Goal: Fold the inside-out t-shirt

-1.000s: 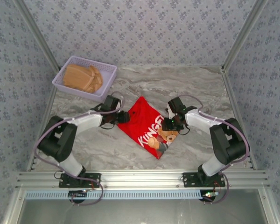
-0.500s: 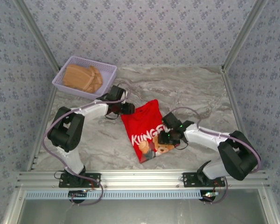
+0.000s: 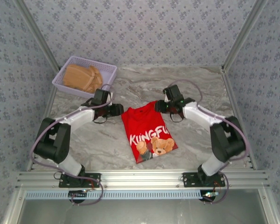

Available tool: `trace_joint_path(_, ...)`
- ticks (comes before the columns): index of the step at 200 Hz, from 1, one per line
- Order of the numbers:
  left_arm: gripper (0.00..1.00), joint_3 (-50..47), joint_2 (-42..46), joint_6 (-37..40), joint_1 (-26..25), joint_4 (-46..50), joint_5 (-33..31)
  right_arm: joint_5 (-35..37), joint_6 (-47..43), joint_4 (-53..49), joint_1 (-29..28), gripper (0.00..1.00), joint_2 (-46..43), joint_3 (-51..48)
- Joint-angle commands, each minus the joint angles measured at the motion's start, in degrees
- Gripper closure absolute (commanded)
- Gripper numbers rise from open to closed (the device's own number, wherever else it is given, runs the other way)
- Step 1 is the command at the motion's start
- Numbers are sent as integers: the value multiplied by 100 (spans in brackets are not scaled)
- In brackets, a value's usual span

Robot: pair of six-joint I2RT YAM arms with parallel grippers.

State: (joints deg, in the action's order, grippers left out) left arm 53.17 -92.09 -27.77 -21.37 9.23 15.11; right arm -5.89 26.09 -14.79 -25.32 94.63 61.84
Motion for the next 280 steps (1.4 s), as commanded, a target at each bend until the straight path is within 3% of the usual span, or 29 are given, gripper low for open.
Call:
trace_joint_path(1, 49, 113, -358, -117, -12, -145, 326, -250, -357, 200, 136, 50, 672, 581)
trace_joint_path(22, 52, 286, -714, -80, -8, -248, 300, -274, -410, 225, 170, 50, 1238, 1082)
trace_joint_path(45, 63, 518, -1099, -101, -8, -281, 399, -356, -403, 134, 218, 52, 1766, 1470)
trace_joint_path(95, 90, 391, -1066, 8, 59, -385, 137, 95, -545, -177, 369, 72, 2116, 1721)
trace_joint_path(112, 98, 227, -985, 0, 112, -474, 86, 228, -604, -296, 413, 75, 2211, 1819)
trace_joint_path(176, 100, -160, -564, 96, 133, -331, -641, 221, -762, -536, 466, 74, 2412, 2138)
trace_joint_path(191, 78, -65, -561, 152, 133, -201, -678, 196, -846, -489, 448, 74, 2294, 2139)
trace_joint_path(209, 64, -20, -363, 244, 132, -25, -856, 162, -1038, -329, 376, 72, 1928, 1911)
trace_joint_path(226, 57, -215, 65, 298, 133, -183, -863, 95, -1141, -104, 251, 67, 1465, 1497)
trace_joint_path(244, 50, -314, 253, 305, 124, -486, -372, -294, -1081, 147, 41, 61, 1236, 1157)
trace_joint_path(260, 47, -199, 57, 361, 85, -746, 104, -348, -1063, 119, -198, 59, 1331, 1223)
trace_joint_path(280, 44, 258, -377, 733, -28, -569, 205, -343, -1015, -12, -387, 59, 1603, 1473)
